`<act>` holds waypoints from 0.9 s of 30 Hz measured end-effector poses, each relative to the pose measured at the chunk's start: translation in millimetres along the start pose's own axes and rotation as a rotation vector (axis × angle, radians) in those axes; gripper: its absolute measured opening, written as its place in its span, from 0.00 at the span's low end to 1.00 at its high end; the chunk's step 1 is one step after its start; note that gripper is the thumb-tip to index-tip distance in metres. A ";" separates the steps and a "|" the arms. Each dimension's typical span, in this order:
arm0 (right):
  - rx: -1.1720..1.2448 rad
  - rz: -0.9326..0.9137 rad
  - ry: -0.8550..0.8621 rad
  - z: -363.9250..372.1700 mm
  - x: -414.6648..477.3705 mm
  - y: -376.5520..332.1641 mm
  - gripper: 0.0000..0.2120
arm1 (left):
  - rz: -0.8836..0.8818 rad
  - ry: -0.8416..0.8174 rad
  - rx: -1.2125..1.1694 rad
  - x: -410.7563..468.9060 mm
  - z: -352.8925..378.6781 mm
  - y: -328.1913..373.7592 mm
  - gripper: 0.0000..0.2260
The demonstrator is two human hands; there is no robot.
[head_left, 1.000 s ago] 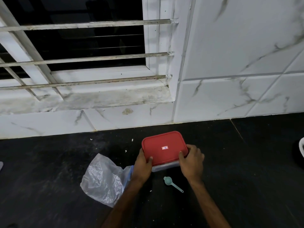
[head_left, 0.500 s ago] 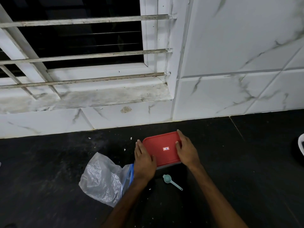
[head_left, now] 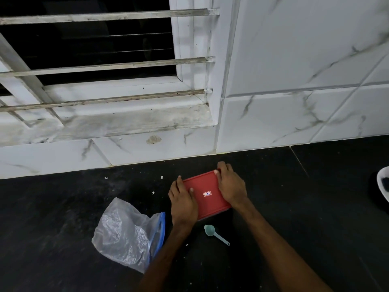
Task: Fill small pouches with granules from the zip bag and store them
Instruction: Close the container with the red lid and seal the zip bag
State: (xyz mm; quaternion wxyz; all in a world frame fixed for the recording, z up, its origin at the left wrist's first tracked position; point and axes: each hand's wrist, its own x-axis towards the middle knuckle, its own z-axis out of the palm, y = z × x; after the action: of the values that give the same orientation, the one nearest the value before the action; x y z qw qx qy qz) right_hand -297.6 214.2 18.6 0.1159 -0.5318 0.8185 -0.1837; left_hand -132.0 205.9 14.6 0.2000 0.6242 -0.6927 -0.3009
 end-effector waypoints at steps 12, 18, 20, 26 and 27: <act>0.109 0.135 -0.063 6.8 6.2 9.5 0.17 | -0.153 0.139 -0.078 16.5 1.6 -9.2 0.13; 0.153 0.200 -0.100 17.3 9.9 10.1 0.19 | -0.132 0.027 -0.057 20.2 3.8 -13.6 0.19; 0.172 0.197 -0.147 16.8 11.0 12.2 0.19 | -0.121 -0.004 0.036 24.4 0.5 -12.5 0.18; 0.072 0.235 0.003 17.6 7.1 -1.6 0.17 | 0.012 0.031 0.259 52.7 -1.0 -9.7 0.15; 0.043 0.199 0.048 19.2 5.8 -4.4 0.17 | 0.082 0.045 0.298 57.2 0.4 -10.2 0.16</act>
State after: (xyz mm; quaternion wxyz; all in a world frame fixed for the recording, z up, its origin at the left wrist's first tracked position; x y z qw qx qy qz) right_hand -288.9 203.9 3.1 0.1255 -0.4405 0.8658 -0.2015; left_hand -132.7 149.2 1.9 0.1326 0.6247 -0.7499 -0.1723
